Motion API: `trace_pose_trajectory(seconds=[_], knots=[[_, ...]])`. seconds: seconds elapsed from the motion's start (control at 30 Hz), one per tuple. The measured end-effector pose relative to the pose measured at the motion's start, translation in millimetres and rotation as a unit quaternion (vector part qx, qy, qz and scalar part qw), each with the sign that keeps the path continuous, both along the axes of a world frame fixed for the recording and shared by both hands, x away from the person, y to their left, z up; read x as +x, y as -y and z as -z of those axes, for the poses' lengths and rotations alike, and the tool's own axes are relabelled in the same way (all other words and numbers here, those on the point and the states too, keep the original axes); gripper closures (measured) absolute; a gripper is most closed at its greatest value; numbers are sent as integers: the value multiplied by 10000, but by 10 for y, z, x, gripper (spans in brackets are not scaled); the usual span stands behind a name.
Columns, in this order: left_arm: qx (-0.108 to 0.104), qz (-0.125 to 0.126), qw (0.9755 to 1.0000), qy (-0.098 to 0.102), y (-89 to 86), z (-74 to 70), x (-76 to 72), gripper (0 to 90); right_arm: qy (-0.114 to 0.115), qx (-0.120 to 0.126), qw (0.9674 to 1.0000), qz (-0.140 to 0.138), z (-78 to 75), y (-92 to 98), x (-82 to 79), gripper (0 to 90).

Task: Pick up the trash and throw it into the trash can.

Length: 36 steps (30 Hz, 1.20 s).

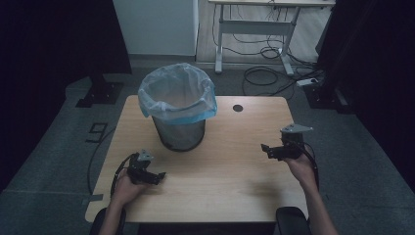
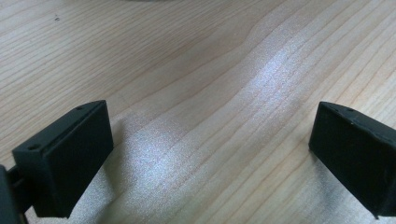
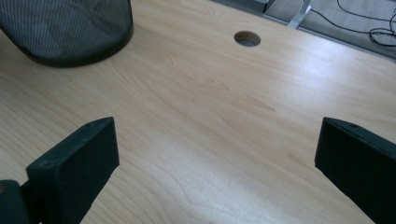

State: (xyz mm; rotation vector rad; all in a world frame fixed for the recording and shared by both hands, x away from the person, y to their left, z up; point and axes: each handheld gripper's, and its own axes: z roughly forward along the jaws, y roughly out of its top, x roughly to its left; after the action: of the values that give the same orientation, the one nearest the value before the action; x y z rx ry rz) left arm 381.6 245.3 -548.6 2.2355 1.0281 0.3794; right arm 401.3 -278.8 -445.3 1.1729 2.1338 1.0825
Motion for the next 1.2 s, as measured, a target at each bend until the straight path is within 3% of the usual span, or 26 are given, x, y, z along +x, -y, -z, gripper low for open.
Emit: trace_pose_trajectory(seconds=[0.57,0.9,1.2], knots=[[4,7,10000,0,-1,0,0,0,-180,8,9998,113,662,-5,-110,0],[10,2,10000,2,0,-1,0,0,-524,-202,9984,66,1018,-61,-171,0],[5,7,10000,0,0,0,0,0,-646,-310,9974,-4,1123,-82,-202,0]])
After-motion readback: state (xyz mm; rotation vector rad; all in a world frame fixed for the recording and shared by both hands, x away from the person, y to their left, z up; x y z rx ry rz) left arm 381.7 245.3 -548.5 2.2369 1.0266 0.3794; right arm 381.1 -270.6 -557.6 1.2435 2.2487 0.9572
